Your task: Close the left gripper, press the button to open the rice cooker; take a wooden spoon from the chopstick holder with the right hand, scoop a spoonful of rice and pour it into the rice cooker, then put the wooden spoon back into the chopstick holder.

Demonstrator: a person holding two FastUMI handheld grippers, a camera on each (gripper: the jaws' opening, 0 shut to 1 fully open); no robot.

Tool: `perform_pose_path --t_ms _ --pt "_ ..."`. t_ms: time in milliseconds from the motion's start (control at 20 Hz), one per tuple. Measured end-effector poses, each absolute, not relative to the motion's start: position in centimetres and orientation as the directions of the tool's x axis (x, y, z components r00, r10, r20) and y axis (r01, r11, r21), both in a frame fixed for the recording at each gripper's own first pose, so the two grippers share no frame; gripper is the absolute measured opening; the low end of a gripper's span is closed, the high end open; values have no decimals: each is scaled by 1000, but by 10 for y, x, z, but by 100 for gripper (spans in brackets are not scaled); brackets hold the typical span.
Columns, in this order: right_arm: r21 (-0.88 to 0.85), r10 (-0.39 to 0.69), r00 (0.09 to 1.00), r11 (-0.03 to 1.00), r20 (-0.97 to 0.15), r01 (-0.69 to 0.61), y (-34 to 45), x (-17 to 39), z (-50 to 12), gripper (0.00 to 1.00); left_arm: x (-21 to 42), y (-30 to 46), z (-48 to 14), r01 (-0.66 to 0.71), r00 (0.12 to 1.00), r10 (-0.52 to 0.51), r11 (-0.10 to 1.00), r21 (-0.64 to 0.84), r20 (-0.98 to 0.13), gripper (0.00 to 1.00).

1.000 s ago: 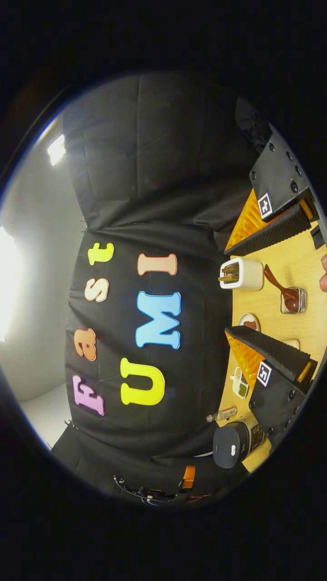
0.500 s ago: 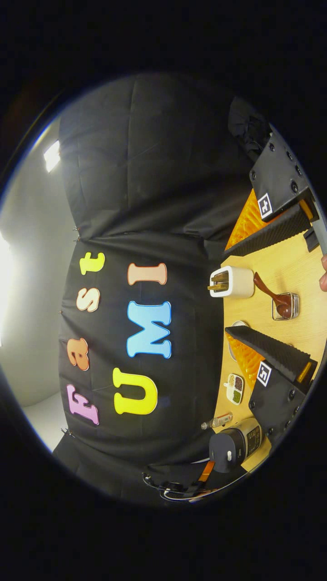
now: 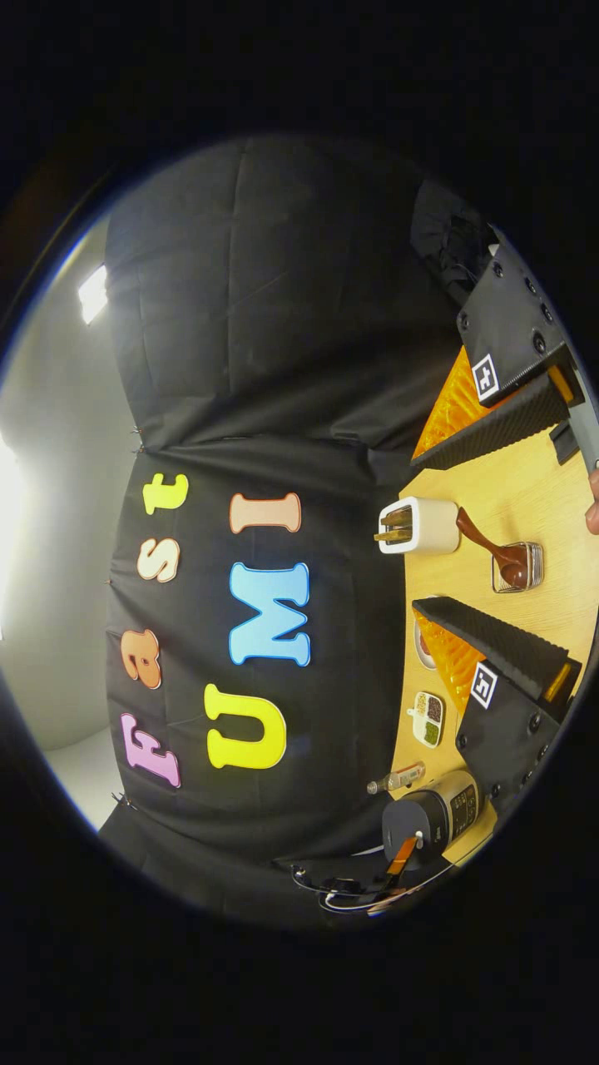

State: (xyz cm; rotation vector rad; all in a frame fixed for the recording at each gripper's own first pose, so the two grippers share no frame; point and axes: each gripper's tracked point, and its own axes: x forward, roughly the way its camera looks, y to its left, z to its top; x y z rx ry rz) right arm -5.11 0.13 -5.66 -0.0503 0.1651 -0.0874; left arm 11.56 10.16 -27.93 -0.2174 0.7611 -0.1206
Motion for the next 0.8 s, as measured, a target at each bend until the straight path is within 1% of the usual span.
perform_pose_path --t_ms 150,450,800 --pt "-56 -79 984 996 -160 71 5 -50 -56 98 113 102 -284 21 711 -177 973 -230 -681 1" --pt "-46 -62 984 997 -168 55 12 -48 -63 97 111 101 -290 0 707 -196 961 -277 -680 2" --pt "-49 -61 984 997 -167 54 14 -47 -64 98 107 101 -285 20 685 -202 966 -259 -700 2"
